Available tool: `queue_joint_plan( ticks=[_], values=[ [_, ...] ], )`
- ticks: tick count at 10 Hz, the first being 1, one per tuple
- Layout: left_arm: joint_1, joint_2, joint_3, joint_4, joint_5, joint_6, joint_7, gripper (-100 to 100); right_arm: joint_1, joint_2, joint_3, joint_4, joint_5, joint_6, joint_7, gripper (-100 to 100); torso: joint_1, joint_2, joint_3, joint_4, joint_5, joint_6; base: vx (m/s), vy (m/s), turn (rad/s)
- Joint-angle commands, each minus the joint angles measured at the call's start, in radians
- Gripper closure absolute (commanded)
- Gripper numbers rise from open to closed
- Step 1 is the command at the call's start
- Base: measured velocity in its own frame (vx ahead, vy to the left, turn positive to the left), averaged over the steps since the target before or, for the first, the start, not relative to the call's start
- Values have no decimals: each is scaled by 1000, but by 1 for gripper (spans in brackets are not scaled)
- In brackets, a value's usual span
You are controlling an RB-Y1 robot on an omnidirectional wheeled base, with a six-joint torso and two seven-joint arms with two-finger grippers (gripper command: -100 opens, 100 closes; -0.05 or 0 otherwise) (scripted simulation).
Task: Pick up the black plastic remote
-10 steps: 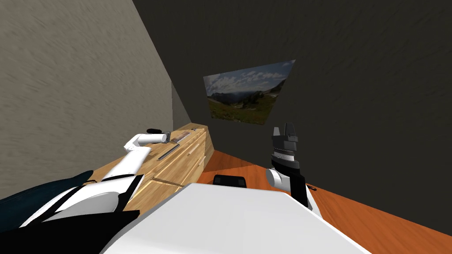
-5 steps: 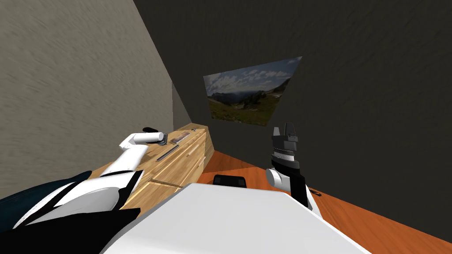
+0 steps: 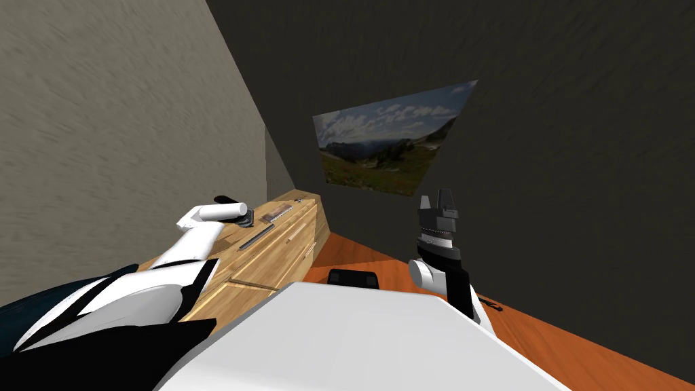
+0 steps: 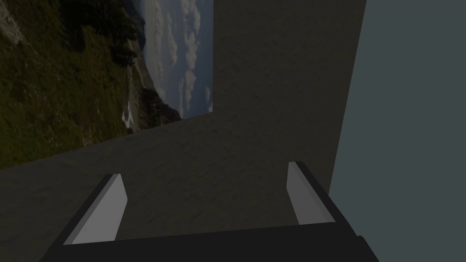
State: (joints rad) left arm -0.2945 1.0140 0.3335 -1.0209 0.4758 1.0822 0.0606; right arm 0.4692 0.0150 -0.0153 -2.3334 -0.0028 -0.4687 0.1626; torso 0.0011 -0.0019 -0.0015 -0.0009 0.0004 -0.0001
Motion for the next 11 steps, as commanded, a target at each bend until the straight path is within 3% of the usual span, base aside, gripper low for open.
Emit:
queue_joint_plan(
  ticks=[1,2,4,5,6,7,9,10,11],
  values=[
    [-15,1,-6,30,0,-7,-5,-100,0,0,0,0,0,0,0,0,0,0,0,0,0,0,7,-4,-10],
    [-46,16,-5,67,21,42,9,-100,0,0,0,0,0,0,0,0,0,1,1,0,0,0,49,-7,87],
    [-46,16,-5,97,21,42,9,-100,0,0,0,0,0,0,0,0,0,-1,0,0,0,0,45,-10,27],
    [-75,28,-6,138,40,88,23,-100,0,0,0,0,0,0,0,0,0,0,0,0,0,0,53,-1,92],
    [-75,28,-6,162,40,88,23,-100,0,0,0,0,0,0,0,0,0,-1,0,0,0,-1,61,-6,44],
    [-103,38,-7,189,59,131,37,-100,0,0,0,0,0,0,0,0,0,-1,-1,0,0,0,75,1,75],
    [-103,38,-7,224,59,131,37,-100,0,0,0,0,0,0,0,0,1,-2,-1,0,0,0,49,-3,27],
    [-128,46,-9,264,76,170,50,-100,0,0,0,0,0,0,0,0,0,0,0,0,0,0,39,-1,75],
    [-128,46,-9,284,76,170,50,-100,0,0,0,0,0,0,0,0,0,0,0,0,0,0,47,-2,49]
  ],
)
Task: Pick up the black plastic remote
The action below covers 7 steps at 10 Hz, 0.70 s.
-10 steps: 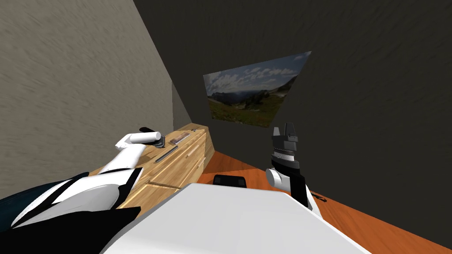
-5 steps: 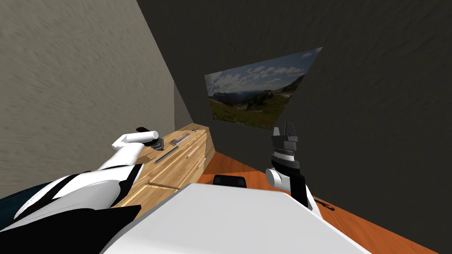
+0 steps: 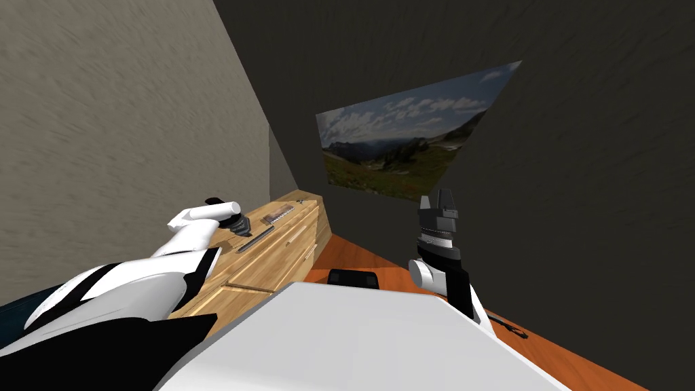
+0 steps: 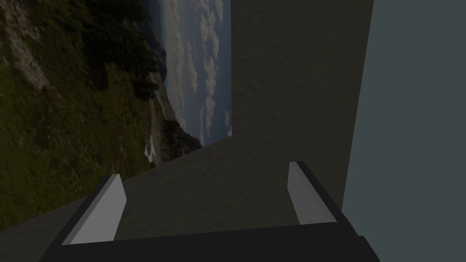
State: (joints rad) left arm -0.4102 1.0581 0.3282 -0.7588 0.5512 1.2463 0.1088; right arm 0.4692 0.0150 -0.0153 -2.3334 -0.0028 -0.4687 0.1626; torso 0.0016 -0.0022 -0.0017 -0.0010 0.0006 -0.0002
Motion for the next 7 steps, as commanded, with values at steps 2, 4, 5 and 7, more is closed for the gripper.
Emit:
queue_joint_plan(
  ticks=[2,4,5,7],
  values=[
    [-35,8,-7,78,16,42,14,-100,0,0,0,0,0,0,0,0,0,-2,-1,0,0,0,72,7,58],
    [-56,13,-10,130,30,75,26,-100,0,0,0,0,0,0,0,0,1,-2,-1,0,0,0,62,13,53],
    [-75,16,-13,175,43,104,37,-100,0,0,0,0,0,0,0,0,1,-1,-1,0,0,0,51,7,68],
    [-91,18,-16,210,54,129,47,-100,0,0,0,0,0,0,0,0,1,0,0,0,0,0,48,8,49]
  ],
)
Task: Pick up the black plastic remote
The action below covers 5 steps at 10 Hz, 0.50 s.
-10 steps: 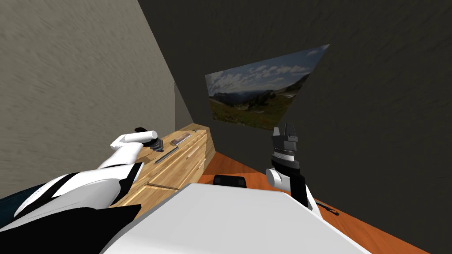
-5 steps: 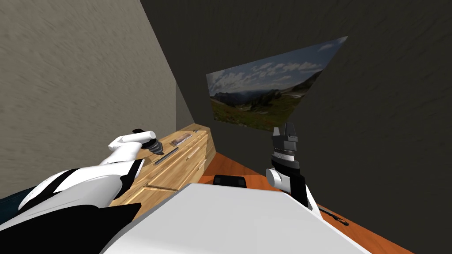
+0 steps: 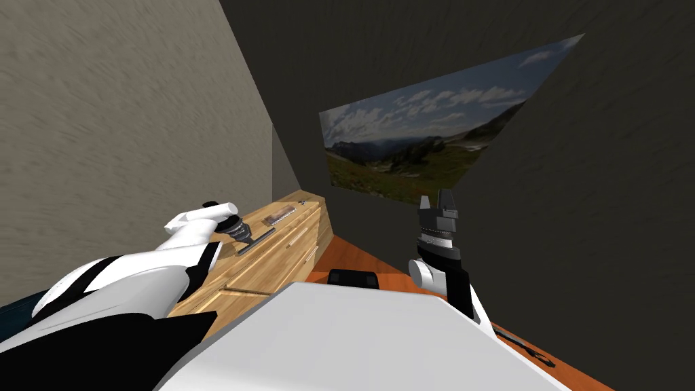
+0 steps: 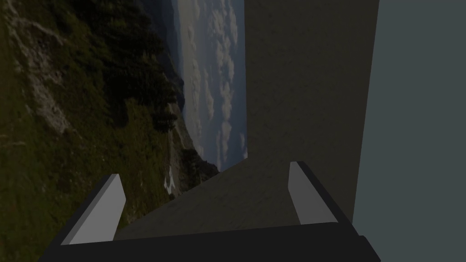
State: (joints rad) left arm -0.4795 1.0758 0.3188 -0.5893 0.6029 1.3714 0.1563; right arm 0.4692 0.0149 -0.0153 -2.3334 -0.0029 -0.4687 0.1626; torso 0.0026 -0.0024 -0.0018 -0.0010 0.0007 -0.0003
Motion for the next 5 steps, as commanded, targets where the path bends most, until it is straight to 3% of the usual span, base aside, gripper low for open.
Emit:
queue_joint_plan(
  ticks=[1,5],
  values=[
    [-22,1,-7,50,2,4,-1,-100,0,0,0,0,0,0,0,0,0,0,0,0,0,0,42,12,31],
    [-47,3,-13,112,19,44,15,-100,0,0,0,0,0,0,0,0,0,1,1,0,0,0,29,5,28]
  ],
)
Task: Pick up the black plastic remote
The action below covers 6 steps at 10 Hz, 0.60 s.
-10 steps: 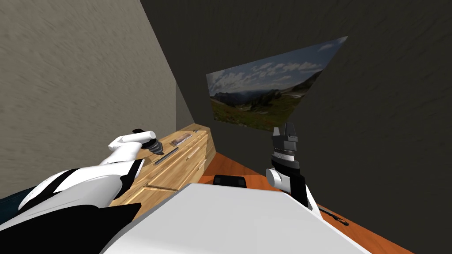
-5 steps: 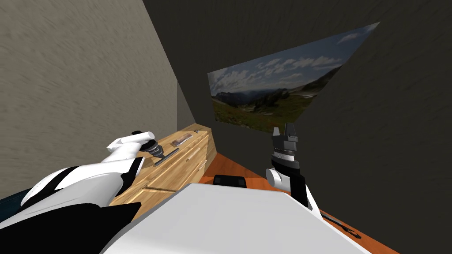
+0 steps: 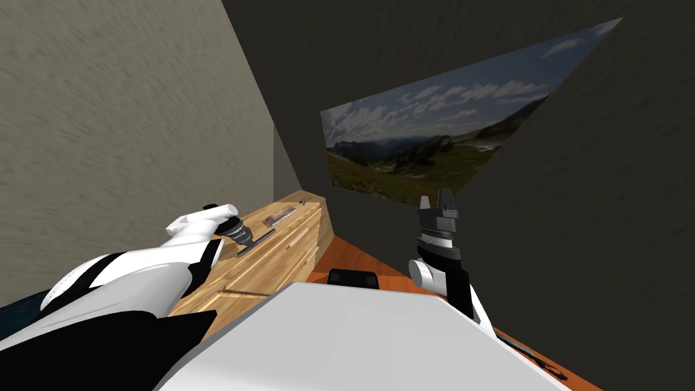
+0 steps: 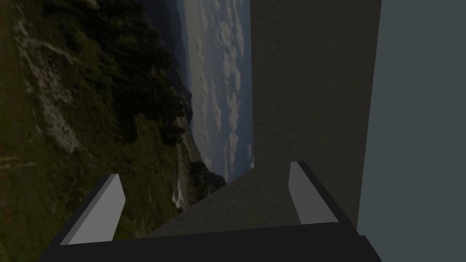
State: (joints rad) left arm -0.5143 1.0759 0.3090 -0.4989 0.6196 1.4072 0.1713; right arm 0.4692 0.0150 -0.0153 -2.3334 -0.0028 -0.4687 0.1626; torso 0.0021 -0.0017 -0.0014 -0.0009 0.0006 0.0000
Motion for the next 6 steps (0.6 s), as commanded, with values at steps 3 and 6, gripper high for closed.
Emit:
queue_joint_plan(
  ticks=[3,6],
  values=[
    [-29,2,-9,74,14,34,12,-100,0,0,0,0,0,0,0,0,0,0,0,0,0,0,43,11,42],
    [-5,5,13,69,15,25,-20,-100,0,0,0,0,0,0,0,0,0,2,1,0,0,0,26,-4,32]
  ],
)
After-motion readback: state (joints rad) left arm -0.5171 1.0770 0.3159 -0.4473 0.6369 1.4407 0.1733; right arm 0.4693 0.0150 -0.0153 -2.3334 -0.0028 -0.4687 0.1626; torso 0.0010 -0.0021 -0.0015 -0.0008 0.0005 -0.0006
